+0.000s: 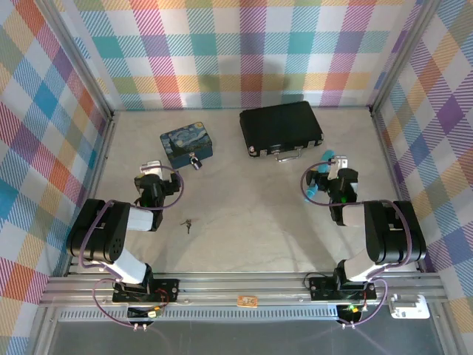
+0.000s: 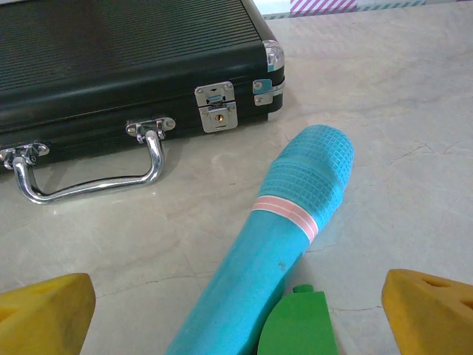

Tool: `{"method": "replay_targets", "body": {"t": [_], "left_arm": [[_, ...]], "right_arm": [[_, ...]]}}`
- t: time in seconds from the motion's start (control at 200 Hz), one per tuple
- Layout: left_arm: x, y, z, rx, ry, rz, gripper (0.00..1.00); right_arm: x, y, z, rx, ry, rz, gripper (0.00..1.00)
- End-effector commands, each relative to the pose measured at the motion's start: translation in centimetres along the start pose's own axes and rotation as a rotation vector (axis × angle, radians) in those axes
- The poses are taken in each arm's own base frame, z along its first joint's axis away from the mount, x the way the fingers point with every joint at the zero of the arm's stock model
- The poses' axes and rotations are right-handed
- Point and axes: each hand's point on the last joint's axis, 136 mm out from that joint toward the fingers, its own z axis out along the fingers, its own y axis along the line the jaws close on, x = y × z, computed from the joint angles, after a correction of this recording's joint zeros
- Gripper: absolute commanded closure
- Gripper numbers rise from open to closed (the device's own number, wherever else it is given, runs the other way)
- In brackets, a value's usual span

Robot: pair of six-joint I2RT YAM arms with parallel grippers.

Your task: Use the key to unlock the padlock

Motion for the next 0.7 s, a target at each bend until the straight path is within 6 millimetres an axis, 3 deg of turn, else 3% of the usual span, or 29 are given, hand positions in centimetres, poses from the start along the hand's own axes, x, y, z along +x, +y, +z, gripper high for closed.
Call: {"method": "replay_targets", "body": {"t": [0.0,0.695], "left_arm": [[-0.53,0.03,0.31,0.002,-0.007,-0.010,0.00],[-0.58,0.05,0.27,0.002,-0.010,-0.009,0.00]], "right_arm": [[-0.71,0.26,0.12,-0.017,-0.024,-0.020,0.01],[-0.69,0.28,0.15,-0.017,-0.022,-0.019,0.01]]}}
